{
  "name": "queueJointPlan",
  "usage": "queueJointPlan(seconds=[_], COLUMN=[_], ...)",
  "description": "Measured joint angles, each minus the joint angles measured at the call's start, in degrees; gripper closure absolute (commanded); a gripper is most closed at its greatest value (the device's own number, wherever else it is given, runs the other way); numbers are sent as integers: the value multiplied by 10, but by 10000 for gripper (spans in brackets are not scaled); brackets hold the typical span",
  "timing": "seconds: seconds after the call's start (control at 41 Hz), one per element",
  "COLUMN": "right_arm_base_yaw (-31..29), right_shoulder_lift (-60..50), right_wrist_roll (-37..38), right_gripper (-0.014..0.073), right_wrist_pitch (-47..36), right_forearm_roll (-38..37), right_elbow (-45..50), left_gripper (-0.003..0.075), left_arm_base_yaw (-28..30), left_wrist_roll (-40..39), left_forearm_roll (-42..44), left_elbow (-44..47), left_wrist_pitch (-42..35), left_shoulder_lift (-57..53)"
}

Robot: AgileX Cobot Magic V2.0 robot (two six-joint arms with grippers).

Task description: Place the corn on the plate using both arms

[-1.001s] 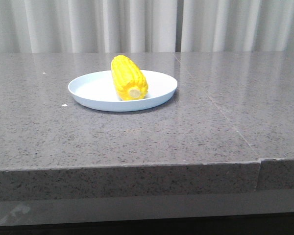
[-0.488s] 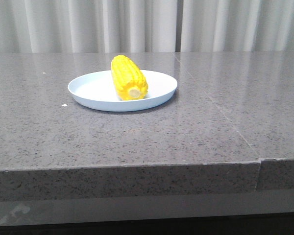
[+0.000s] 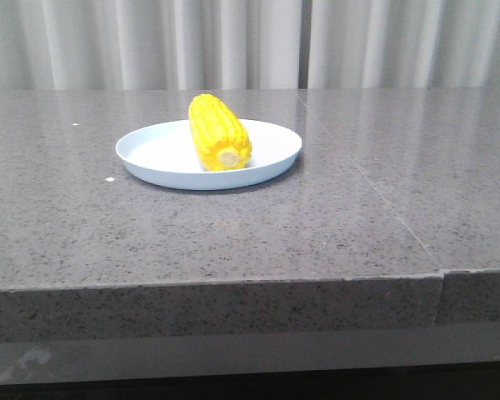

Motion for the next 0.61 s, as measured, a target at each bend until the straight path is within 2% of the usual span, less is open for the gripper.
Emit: queueJointPlan(seconds=[0.611], right_arm_base_yaw=[0], right_shoulder_lift=[0], right_wrist_roll=[0], right_gripper=[662], right_wrist_pitch=[0], right_forearm_roll=[0], right_elbow=[0], left_gripper=[740], left_arm_base_yaw=[0], left_wrist_roll=[-23], left_forearm_roll=[0], left_elbow=[0], left_wrist_pitch=[0], left_shoulder_lift=[0])
